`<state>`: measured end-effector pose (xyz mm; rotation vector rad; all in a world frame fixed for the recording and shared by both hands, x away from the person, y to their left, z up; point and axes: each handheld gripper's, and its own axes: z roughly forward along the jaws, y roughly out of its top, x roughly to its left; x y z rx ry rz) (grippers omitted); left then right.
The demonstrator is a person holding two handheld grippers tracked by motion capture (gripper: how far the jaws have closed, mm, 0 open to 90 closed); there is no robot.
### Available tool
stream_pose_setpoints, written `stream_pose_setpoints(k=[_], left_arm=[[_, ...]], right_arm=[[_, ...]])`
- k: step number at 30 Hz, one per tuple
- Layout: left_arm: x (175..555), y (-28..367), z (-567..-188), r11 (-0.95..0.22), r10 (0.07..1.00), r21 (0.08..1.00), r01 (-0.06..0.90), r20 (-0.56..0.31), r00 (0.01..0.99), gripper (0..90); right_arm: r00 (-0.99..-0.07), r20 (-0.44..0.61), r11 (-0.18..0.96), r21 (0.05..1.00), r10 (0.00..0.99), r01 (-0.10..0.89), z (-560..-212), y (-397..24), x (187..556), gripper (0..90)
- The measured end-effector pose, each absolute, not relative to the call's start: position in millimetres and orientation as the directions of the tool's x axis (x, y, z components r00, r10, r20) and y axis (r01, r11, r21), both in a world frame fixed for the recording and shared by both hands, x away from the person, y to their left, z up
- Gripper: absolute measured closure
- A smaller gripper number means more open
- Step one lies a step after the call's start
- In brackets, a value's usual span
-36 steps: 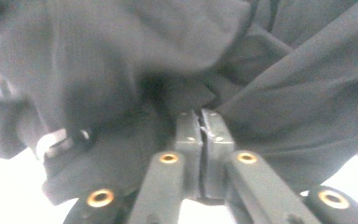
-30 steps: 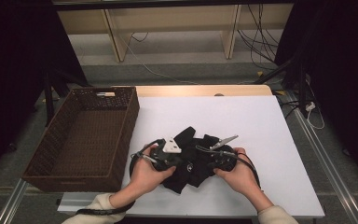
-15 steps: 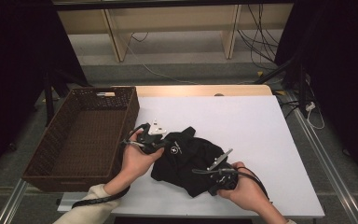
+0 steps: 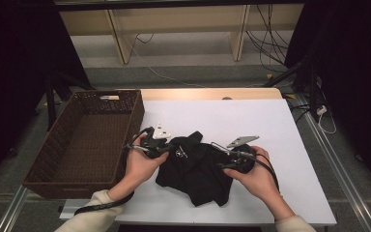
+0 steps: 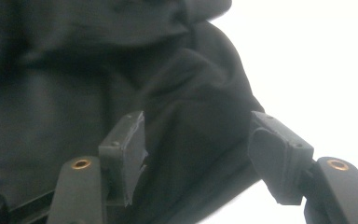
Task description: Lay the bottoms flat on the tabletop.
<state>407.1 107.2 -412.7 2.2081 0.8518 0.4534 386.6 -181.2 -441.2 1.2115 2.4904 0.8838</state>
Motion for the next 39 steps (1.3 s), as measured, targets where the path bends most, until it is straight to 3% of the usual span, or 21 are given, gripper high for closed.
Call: stream_pose_setpoints(k=[2, 4, 7, 9, 17, 26, 33, 35, 39], left_arm=[[407, 108, -412, -0.525, 0.691, 0.729, 0.439, 0.064, 0.720, 87.6], [408, 108, -413, -0.525, 0.692, 0.730, 0.438, 0.065, 0.719, 87.7], [410, 108, -413, -0.522, 0.694, 0.730, 0.440, 0.065, 0.717, 87.7], [412, 107, -413, -0.519, 0.697, 0.732, 0.441, 0.064, 0.714, 87.7], [415, 105, -410, -0.510, 0.702, 0.745, 0.430, 0.070, 0.709, 87.7], [417, 104, -406, -0.499, 0.707, 0.759, 0.418, 0.076, 0.704, 87.6], [418, 103, -405, -0.494, 0.705, 0.768, 0.408, 0.079, 0.705, 87.3], [418, 102, -405, -0.497, 0.703, 0.768, 0.404, 0.083, 0.706, 87.2], [417, 101, -406, -0.500, 0.700, 0.768, 0.400, 0.087, 0.709, 87.1]], right_arm=[[-0.638, 0.072, 0.485, 0.585, 0.767, 0.650, -454, -177, 395, 42.3], [-0.652, 0.094, 0.506, 0.552, 0.753, 0.663, -465, -172, 399, 55.8], [-0.658, 0.090, 0.533, 0.511, 0.747, 0.674, -470, -171, 398, 84.0], [-0.670, 0.111, 0.560, 0.459, 0.734, 0.689, -465, -173, 396, 89.6], [-0.724, 0.153, 0.662, 0.313, 0.672, 0.681, -458, -176, 361, 90.0], [-0.778, 0.249, 0.747, 0.225, 0.577, 0.626, -455, -174, 321, 90.0], [-0.845, 0.426, 0.871, 0.215, 0.323, 0.442, -453, -155, 301, 89.3], [-0.841, 0.427, 0.851, 0.247, 0.334, 0.463, -448, -156, 303, 77.2], [-0.813, 0.269, 0.689, 0.434, 0.516, 0.580, -434, -172, 325, 57.1]])
